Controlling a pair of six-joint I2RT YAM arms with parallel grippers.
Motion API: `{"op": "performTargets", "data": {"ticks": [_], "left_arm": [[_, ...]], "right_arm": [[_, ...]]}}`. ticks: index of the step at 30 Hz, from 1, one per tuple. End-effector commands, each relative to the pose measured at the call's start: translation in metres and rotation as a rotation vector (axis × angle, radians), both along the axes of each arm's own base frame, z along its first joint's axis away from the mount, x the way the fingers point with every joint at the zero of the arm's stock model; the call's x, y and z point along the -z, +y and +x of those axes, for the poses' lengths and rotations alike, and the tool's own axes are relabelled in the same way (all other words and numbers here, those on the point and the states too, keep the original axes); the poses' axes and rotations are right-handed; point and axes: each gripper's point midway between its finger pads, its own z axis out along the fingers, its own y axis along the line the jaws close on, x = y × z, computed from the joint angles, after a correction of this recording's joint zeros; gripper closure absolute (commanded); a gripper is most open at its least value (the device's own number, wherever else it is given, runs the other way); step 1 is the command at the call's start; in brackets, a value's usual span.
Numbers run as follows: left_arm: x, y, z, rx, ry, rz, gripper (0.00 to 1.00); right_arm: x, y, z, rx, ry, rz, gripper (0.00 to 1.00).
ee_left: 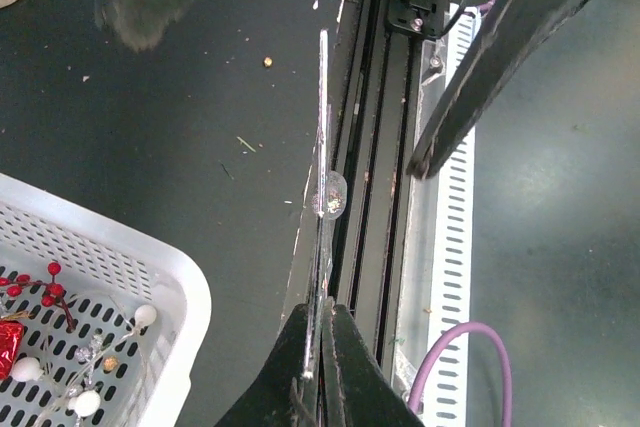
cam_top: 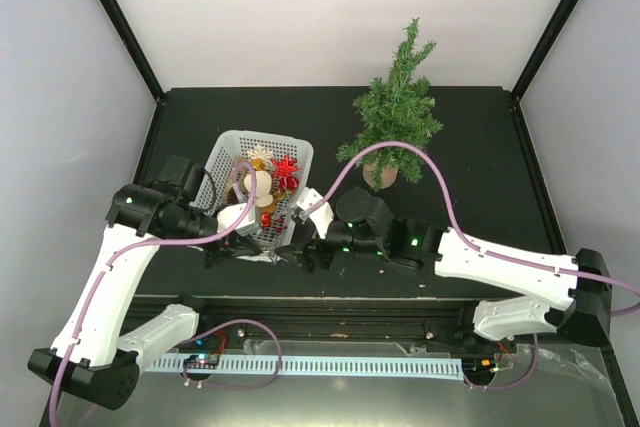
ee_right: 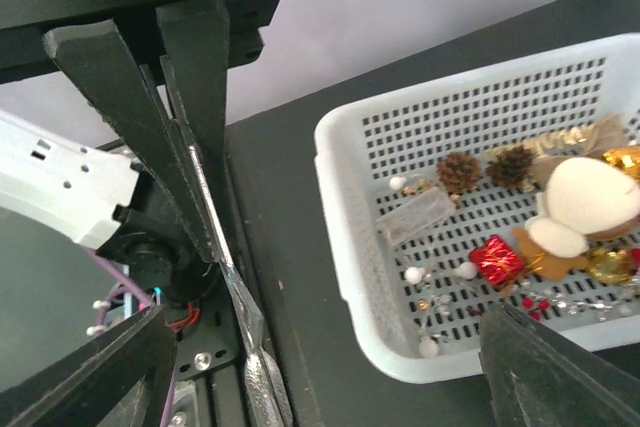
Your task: Decorate the small christmas tree
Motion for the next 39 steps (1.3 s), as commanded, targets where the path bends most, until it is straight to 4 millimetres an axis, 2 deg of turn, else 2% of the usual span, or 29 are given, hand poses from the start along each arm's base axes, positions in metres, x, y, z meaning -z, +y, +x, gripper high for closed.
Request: {"op": "performTargets", "data": {"ticks": [1, 6, 10, 18, 22, 32, 35, 37, 39], "left_arm": [[-0.002, -0.001, -0.008, 0.019, 0.011, 0.000, 0.98], [-0.001, -0.003, -0.010, 0.035, 0.023, 0.001, 0.98], [-0.001, -0.004, -0.010, 0.040, 0.024, 0.002, 0.98], [0.000, -0.003, -0.012, 0.042, 0.022, 0.007, 0.98], [0.002, -0.003, -0.011, 0.043, 0.027, 0.010, 0.98], [0.010, 0.001, -0.003, 0.008, 0.021, 0.062, 0.97], [0.012, 0.004, 0.002, -0.015, 0.013, 0.091, 0.83], [0.013, 0.006, 0.005, -0.027, 0.003, 0.102, 0.62], [0.013, 0.007, 0.010, -0.047, -0.012, 0.111, 0.49]], "right_arm": [[-0.011, 0.013, -0.013, -0.104, -0.006, 0.008, 0.19], [-0.009, 0.019, -0.019, -0.154, -0.001, -0.015, 0.30], [-0.008, 0.023, -0.023, -0.187, 0.009, -0.017, 0.43], [0.000, 0.025, -0.028, -0.217, 0.029, -0.049, 0.76], [0.004, 0.025, -0.027, -0.214, 0.034, -0.059, 0.97], [0.005, 0.020, -0.026, -0.187, 0.036, -0.026, 0.99], [0.005, 0.017, -0.025, -0.168, 0.035, -0.010, 0.99], [0.008, 0.015, -0.023, -0.157, 0.033, -0.010, 0.99], [0.008, 0.015, -0.021, -0.144, 0.030, -0.014, 0.99]]}}
